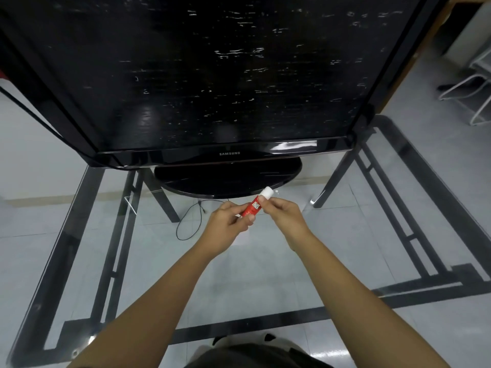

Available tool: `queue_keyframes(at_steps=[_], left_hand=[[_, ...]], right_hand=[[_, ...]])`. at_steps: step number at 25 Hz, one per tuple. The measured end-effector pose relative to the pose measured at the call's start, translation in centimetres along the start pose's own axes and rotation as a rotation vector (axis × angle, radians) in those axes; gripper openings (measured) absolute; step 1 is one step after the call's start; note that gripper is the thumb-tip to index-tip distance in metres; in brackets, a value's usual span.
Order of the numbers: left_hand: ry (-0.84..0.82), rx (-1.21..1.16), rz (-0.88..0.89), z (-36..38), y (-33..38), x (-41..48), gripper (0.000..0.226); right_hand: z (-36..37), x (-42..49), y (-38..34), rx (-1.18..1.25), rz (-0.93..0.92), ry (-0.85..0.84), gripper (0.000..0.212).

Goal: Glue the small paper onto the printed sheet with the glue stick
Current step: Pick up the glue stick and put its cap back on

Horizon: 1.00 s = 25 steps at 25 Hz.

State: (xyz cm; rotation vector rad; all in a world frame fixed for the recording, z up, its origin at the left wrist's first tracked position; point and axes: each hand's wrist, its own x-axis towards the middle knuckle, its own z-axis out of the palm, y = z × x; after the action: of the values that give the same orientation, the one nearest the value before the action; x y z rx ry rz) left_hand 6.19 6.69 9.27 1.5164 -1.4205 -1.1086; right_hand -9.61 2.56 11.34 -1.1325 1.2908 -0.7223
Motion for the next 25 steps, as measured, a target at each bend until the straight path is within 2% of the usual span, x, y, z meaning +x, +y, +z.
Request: queue_keyframes(at_steps=[3,6,8,13,19,25], left_hand=[[0.008,-0.034,-0.093,0.5,-0.1,-0.2,0.051],[-0.033,-0.445,-0.385,0.5,0.2,-0.5,0.055],[-0.065,-0.659,-0.448,0.4,0.4,-0.7,0.050],[-0.028,-0.892,-0.413,0.5,1.0,-0.6,0.031],[0.011,-0.878,-0.321,0.7,1.3,-0.6,0.011],[0.076,-0.764,-0.236,0.7,1.4,-0.7,0.028]], right_hand=[[0.2,-0.2,-0.1,0.054,-0.024,0.068,0.023],[0.1,-0.4,-0.4,0.099,-0.065,0.076,0.023],[0.1,-0.5,-0.6,0.106,-0.103,0.058,0.020],[0.6,-0.4,-1.0,0.134,-0.147,0.137,0.020],[0.6,-0.4,-1.0,0.145,-0.138,0.150,0.021],[0.4,-0.4,-1.3,0.158,-0.145,0.139,0.020]])
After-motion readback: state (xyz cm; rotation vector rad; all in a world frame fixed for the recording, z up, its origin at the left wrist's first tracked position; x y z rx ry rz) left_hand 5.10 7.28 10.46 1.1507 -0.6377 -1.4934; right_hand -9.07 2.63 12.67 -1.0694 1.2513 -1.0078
